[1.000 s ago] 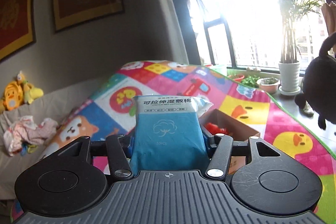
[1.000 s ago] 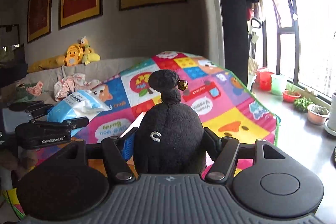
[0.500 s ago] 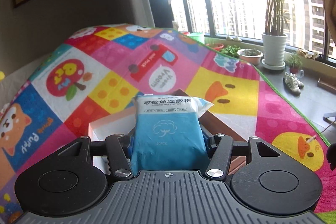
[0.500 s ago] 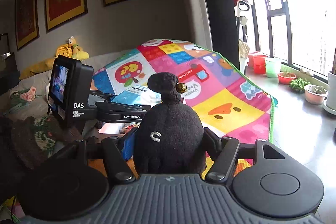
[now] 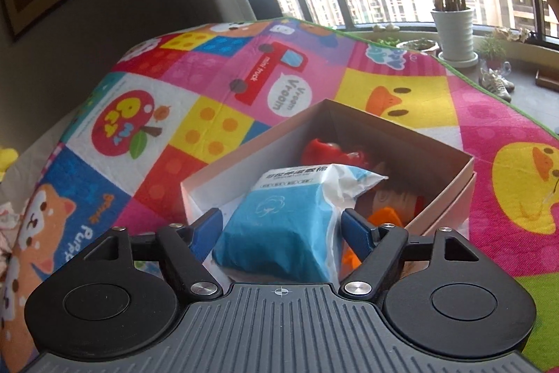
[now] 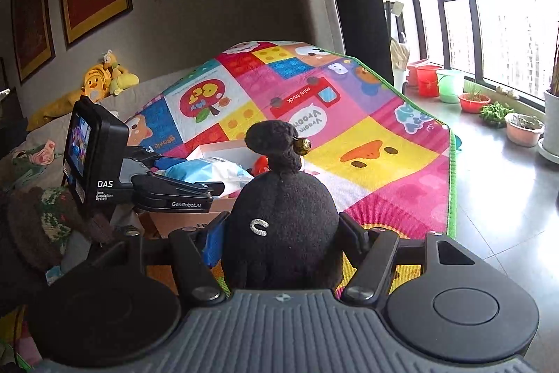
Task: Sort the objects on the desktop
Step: 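Lower the wipes pack into the box with the left tool while the right tool carries the black cat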
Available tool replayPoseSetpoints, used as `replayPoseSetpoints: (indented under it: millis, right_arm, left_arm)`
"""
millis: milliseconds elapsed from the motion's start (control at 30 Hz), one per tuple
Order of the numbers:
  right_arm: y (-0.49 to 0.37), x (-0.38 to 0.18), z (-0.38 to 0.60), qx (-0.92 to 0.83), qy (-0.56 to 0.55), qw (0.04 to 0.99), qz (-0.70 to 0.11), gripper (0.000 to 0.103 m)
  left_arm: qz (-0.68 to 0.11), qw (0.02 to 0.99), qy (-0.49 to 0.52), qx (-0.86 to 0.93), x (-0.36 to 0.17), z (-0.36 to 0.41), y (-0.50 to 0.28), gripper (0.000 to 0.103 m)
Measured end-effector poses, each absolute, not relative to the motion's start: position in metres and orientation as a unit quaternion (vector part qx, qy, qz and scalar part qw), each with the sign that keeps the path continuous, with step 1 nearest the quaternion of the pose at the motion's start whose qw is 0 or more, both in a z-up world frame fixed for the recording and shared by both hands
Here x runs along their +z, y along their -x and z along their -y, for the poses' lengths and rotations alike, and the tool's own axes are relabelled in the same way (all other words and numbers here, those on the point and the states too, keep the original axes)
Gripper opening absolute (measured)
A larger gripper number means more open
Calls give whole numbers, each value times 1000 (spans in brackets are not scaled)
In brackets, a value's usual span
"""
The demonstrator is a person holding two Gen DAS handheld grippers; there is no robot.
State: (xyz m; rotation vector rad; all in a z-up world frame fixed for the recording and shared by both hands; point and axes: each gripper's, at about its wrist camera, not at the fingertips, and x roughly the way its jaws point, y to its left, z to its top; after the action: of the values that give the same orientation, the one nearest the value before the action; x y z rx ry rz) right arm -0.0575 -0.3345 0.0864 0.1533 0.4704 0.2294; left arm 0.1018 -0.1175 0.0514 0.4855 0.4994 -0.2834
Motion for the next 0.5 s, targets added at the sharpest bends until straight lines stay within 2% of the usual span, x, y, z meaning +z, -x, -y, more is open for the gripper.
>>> replayPoseSetpoints:
  millis: [200, 333, 500]
  right_arm:
    - [56, 82, 336, 112, -84, 961, -240, 65]
    - [50, 76, 333, 118, -95, 957, -247, 65]
    - [54, 73, 331, 123, -92, 956, -248, 65]
  left_arm:
    - [-268, 926, -203, -172, 65, 97, -103, 78]
    - [-273, 921, -208, -182, 62, 118, -110, 71]
    - [-266, 913, -195, -241, 68, 142, -112, 70]
